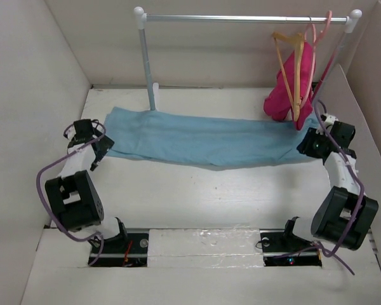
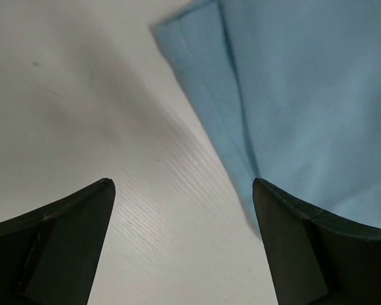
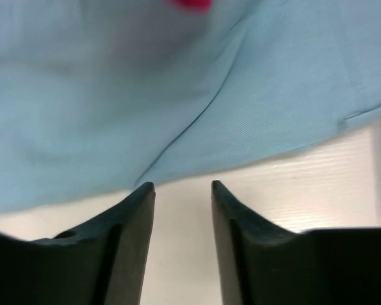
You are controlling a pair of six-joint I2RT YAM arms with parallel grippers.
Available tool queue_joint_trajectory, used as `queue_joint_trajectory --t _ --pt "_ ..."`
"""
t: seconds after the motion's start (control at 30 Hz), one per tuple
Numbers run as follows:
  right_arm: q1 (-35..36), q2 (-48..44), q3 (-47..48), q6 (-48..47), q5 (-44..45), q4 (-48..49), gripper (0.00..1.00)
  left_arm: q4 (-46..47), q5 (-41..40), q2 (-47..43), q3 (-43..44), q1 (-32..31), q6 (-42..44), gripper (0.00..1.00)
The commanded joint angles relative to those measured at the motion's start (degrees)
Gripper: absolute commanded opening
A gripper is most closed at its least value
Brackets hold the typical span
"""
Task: Place the trousers on the hanger
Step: Fold the trousers
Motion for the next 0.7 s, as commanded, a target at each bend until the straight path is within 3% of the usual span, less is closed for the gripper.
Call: queue_joint_trajectory --t 0.0,0.03,0.07,0.2,0.3,0.4,0.43,0.53,0.6,0.67 --pt "1.6 -1.5 -3.9 -0.3 -5.7 4.6 0.50 6.1 13.1 4.3 -2.0 2.8 -1.7 0.87" --pt "1.6 -1.5 -6.3 -1.5 -6.9 4.0 0.61 7.1 13.6 5.5 -1.7 3.3 -1.5 0.87" --pt "0.9 -1.8 -7.7 -2.0 -7.7 4.0 0.65 8.5 14.2 8.0 -1.2 3.3 -1.3 0.88" --pt "-3.4 -2.8 -14.2 -2.1 -9.5 6.0 0.77 10.3 15.9 13.2 0.7 3.3 -2.8 0.88" --pt "-8.1 0.6 -16.9 -0.4 -11.0 10.1 0.81 10.9 16.2 17.1 1.3 3.3 -4.9 0.82" --pt "-10.5 6.2 -17.4 4.6 -14.5 17.0 0.82 11.6 14.7 18.5 1.2 3.3 -6.2 0.59" --pt "-10.5 7.3 -17.3 7.7 -14.1 21.7 0.82 12.0 14.5 18.5 1.2 3.3 -6.1 0.45" --pt "-8.5 12.4 -16.2 12.2 -12.4 28.1 0.82 11.1 13.3 19.1 2.8 3.3 -6.4 0.28" --pt "-7.1 15.8 -14.1 14.0 -13.2 29.4 0.79 9.5 12.3 20.5 4.9 3.3 -6.0 0.24" --pt "-5.4 19.1 -13.6 17.3 -13.2 32.0 0.74 7.7 11.8 21.9 6.1 3.3 -5.4 0.08"
